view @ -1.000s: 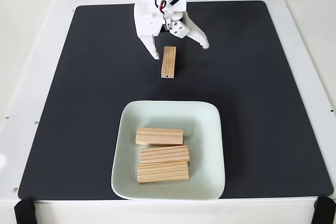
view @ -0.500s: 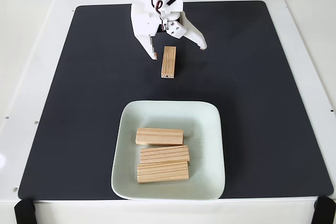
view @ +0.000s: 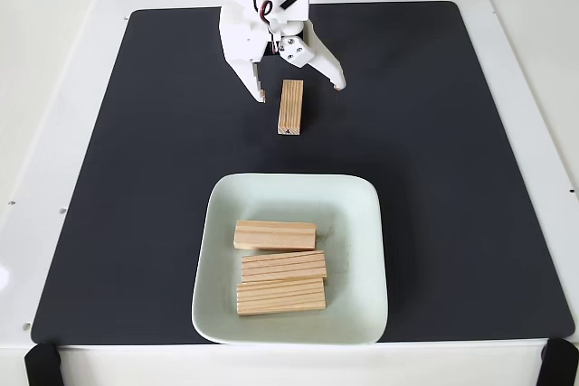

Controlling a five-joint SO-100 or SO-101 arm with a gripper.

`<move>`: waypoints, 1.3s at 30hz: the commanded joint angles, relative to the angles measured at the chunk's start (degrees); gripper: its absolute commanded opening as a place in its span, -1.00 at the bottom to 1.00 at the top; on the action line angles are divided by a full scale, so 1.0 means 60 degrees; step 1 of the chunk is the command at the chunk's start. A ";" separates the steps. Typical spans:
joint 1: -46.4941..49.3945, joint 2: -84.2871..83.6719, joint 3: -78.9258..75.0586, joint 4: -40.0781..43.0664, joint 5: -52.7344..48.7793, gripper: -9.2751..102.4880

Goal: Pick up the wooden block and place them on the plate.

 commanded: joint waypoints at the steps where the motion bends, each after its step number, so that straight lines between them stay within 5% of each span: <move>1: 0.0059 0.0352 -0.0015 -0.0117 0.0044 -0.22; 11: 0.0059 0.0352 0.0146 -0.0117 0.0044 -0.62; 39: 0.0073 -0.0381 0.0132 -0.0864 0.0044 -0.61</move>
